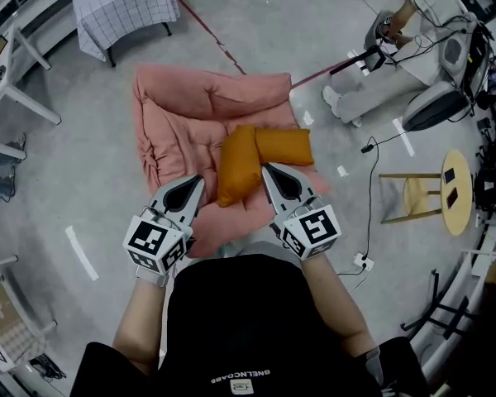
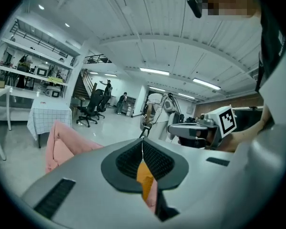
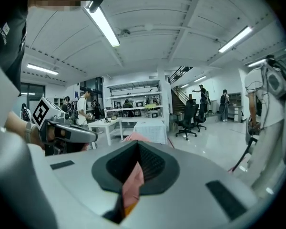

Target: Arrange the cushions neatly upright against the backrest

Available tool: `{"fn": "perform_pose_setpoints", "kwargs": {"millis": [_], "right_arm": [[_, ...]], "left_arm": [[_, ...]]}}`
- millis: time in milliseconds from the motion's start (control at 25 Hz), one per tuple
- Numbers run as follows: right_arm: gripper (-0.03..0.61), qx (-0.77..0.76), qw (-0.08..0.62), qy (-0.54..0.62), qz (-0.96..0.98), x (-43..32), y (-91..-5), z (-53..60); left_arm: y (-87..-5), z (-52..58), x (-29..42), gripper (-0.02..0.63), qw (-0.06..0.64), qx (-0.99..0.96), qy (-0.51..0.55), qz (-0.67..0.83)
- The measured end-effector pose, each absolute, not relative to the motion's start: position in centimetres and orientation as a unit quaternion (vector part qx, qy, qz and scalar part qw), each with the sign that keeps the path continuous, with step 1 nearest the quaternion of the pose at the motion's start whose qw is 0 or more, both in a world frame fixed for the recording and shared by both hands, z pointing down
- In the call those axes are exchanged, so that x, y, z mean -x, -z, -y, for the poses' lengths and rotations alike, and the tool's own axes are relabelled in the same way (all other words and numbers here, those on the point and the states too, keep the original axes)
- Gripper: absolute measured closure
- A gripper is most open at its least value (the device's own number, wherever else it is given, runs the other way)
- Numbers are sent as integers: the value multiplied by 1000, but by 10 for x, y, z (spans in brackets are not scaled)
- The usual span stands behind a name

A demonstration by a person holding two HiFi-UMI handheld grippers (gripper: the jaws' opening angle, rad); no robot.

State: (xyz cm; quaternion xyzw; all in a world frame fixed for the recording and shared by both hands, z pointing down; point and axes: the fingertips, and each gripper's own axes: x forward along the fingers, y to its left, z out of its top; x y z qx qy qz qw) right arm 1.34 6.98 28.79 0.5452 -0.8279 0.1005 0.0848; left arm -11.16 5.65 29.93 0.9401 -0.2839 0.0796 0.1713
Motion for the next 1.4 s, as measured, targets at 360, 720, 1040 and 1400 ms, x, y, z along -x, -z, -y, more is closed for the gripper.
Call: {"fn": "perform_pose_setpoints", "kwargs": {"millis": [360, 720, 1040, 1400], "right_arm": [[569, -555, 116, -104, 817, -10, -298, -36], [569, -537, 140, -123, 822, -47, -337, 0], [568, -508, 183, -153, 828, -122, -398, 23], [566, -433, 286, -150, 842, -178, -495, 48]], "left_arm": [[-318, -29, 116, 598, 211, -938, -88, 261], [-353, -7, 91, 564, 264, -918, -109, 274], [-415, -5, 39, 466, 351, -871, -191, 287], [-476, 13, 1, 365, 410, -810, -269, 323]]}}
